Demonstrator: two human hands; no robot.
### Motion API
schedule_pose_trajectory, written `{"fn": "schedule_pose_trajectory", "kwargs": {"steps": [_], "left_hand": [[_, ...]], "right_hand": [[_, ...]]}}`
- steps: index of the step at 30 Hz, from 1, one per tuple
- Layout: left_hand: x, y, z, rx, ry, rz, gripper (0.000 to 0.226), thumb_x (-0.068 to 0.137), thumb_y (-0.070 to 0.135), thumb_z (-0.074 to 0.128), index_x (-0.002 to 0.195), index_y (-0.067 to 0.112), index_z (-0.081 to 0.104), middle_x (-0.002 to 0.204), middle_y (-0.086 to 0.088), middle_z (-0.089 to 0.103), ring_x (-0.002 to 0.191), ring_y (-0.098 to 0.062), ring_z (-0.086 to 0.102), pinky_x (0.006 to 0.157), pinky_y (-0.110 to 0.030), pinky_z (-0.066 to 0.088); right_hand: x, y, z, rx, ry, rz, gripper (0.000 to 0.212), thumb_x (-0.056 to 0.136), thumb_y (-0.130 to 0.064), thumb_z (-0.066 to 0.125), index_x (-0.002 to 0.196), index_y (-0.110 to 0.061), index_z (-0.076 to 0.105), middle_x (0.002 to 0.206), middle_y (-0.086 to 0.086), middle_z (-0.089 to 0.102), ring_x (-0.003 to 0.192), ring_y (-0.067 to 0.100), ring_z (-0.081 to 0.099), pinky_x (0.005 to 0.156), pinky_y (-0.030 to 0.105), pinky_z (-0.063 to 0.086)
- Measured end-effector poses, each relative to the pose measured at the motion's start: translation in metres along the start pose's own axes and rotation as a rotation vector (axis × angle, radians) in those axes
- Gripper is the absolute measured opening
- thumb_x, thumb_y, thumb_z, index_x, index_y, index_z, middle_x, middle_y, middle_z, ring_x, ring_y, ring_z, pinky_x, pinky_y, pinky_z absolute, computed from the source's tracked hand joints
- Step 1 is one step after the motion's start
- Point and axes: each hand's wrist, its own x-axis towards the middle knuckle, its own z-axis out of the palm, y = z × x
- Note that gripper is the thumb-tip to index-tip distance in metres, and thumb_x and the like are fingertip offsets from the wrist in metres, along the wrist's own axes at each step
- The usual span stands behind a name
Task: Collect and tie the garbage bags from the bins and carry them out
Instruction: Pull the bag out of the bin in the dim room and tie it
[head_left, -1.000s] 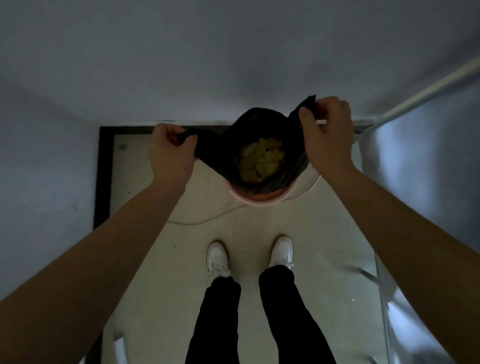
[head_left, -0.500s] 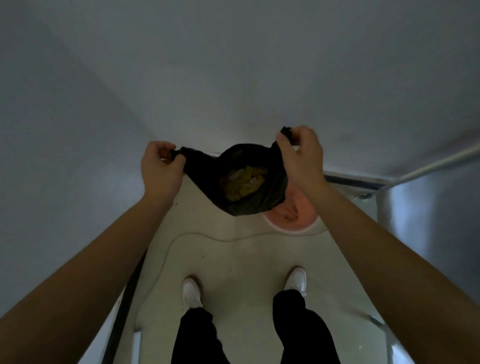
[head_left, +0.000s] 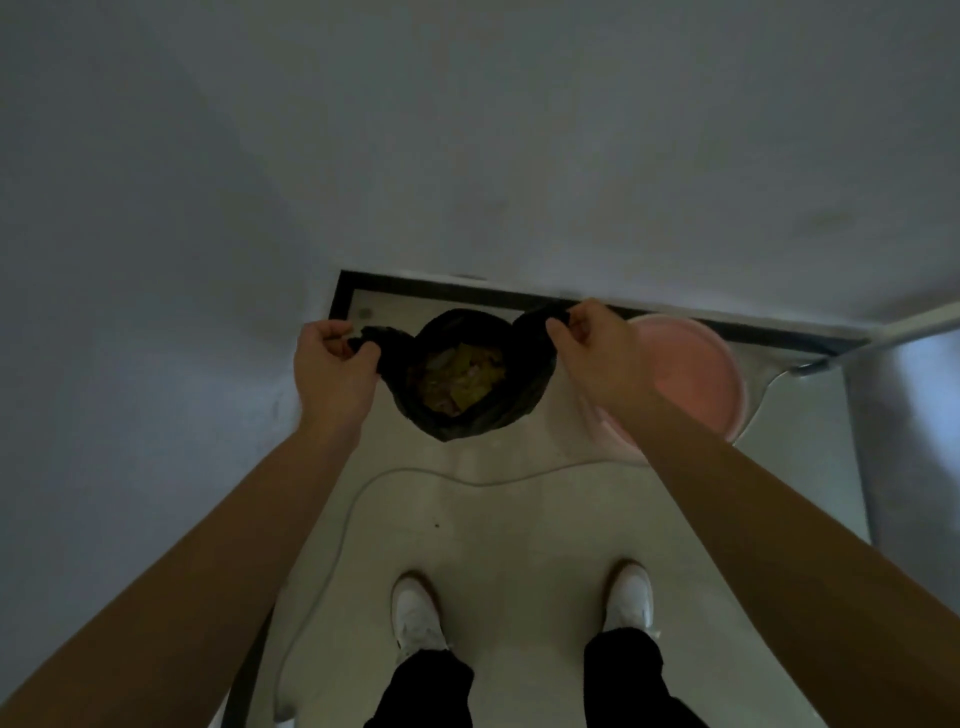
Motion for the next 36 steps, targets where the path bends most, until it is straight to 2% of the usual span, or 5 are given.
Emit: {"fn": "schedule_pose_trajectory", "kwargs": {"steps": [13, 18, 23, 30, 36], "left_hand": [[0.051, -0.231, 0.053, -0.098, 0.132, 0.096, 0.117, 0.065, 0.07, 0.074, 0.155, 0.02, 0.017, 0.151, -0.003, 0.039, 0.137, -0.011, 0.041, 0.097, -0.006, 0.038], [0.079, -0.32, 0.065, 0.208, -0.106, 0.102, 0.155, 0.041, 0.086, 0.074, 0.157, 0.026, -0.008, 0.166, 0.004, 0.002, 0.151, -0.008, 0.008, 0.124, -0.044, 0.016], [0.131, -0.322, 0.099, 0.161, -0.243, 0.447, 0.12, 0.057, 0.05, 0.089, 0.148, 0.041, 0.013, 0.141, 0.042, 0.032, 0.13, 0.023, 0.033, 0.106, -0.009, 0.034], [0.194, -0.289, 0.156, -0.073, -0.326, 0.358, 0.118, 0.076, 0.038, 0.084, 0.157, 0.034, -0.001, 0.136, 0.016, 0.049, 0.118, -0.002, 0.055, 0.102, -0.033, 0.048], [0.174, -0.284, 0.168, -0.165, -0.319, 0.272, 0.025, 0.094, 0.039, 0.065, 0.098, 0.015, 0.07, 0.101, -0.006, 0.074, 0.097, -0.024, 0.071, 0.098, -0.047, 0.054]], "right_hand": [[0.008, 0.201, 0.161, -0.051, -0.158, 0.06, 0.123, 0.069, -0.082, 0.059, 0.155, -0.028, -0.012, 0.164, -0.009, -0.011, 0.15, 0.011, -0.007, 0.122, 0.041, 0.005], [0.026, 0.257, 0.221, 0.037, -0.204, 0.009, 0.142, 0.057, -0.084, 0.068, 0.152, -0.03, -0.023, 0.162, -0.011, -0.021, 0.149, 0.009, -0.012, 0.123, 0.043, 0.006], [0.076, 0.269, 0.26, 0.242, -0.054, -0.256, 0.13, 0.054, -0.074, 0.081, 0.155, -0.029, 0.013, 0.156, -0.012, 0.027, 0.145, 0.008, 0.028, 0.117, 0.042, 0.032], [0.143, 0.263, 0.287, 0.582, 0.052, -0.264, 0.028, 0.086, -0.046, 0.069, 0.106, -0.031, 0.056, 0.142, -0.002, 0.05, 0.132, 0.011, 0.048, 0.109, 0.032, 0.041], [0.136, 0.246, 0.278, 0.73, -0.08, -0.142, 0.045, 0.089, -0.035, 0.07, 0.127, -0.022, 0.05, 0.114, -0.012, 0.062, 0.102, 0.004, 0.064, 0.079, 0.014, 0.055]]}}
